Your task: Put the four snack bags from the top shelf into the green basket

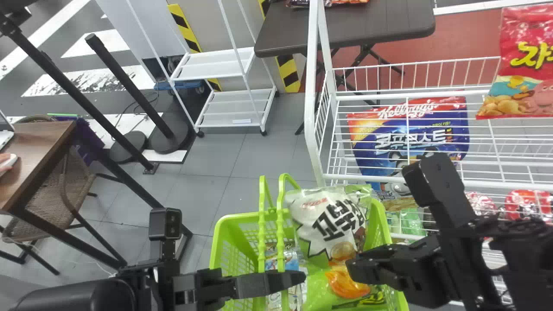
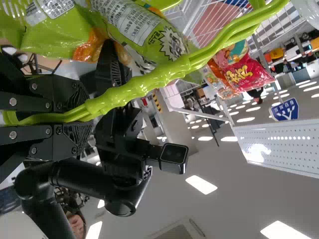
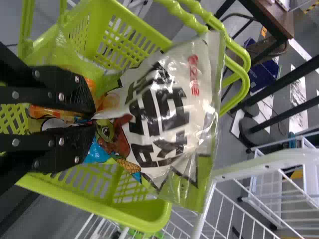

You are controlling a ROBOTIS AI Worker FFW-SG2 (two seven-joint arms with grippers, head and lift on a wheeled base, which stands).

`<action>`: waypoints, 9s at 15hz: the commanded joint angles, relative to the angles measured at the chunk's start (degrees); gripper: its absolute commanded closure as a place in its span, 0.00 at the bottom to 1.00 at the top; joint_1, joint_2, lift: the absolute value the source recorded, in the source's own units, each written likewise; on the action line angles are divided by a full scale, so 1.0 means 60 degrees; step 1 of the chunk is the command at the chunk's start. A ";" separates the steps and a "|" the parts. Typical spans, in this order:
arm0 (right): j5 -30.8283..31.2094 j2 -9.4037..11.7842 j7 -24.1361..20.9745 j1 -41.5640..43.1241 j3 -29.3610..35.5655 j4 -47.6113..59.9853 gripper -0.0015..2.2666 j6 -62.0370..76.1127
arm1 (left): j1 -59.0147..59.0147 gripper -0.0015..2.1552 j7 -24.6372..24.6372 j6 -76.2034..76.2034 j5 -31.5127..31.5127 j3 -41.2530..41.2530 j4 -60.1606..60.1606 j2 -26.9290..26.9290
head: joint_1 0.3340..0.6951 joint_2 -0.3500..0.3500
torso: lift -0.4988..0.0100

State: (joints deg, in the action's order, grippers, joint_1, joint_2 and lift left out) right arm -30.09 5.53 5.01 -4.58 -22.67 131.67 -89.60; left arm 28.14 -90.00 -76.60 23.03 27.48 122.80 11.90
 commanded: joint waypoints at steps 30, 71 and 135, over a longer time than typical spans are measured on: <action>0.5058 0.0251 0.0147 0.3650 0.2929 -0.7868 0.99 0.9578 | 0.0086 1.00 -0.0095 0.0000 0.0264 0.0049 -0.0179 0.0214 | 1.00 0.44 | 0.98; 0.0356 -0.0930 -0.0322 0.3005 -0.3092 -0.2932 0.73 -0.0080 | -0.0354 1.00 -0.0095 -0.0117 0.0645 -0.0830 0.0349 -0.0108 | 1.00 1.00 | 0.98; 0.0913 0.0910 0.0235 0.1379 0.4716 -0.1086 0.99 0.3338 | -0.0486 1.00 -0.0095 0.0498 0.0703 -0.0083 -0.1175 0.0170 | 1.00 0.34 | 0.98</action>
State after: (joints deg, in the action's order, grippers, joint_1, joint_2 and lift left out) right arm -21.06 11.02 6.48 6.42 8.01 119.50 -64.30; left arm 25.31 -90.00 -73.65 27.26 26.97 115.75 12.99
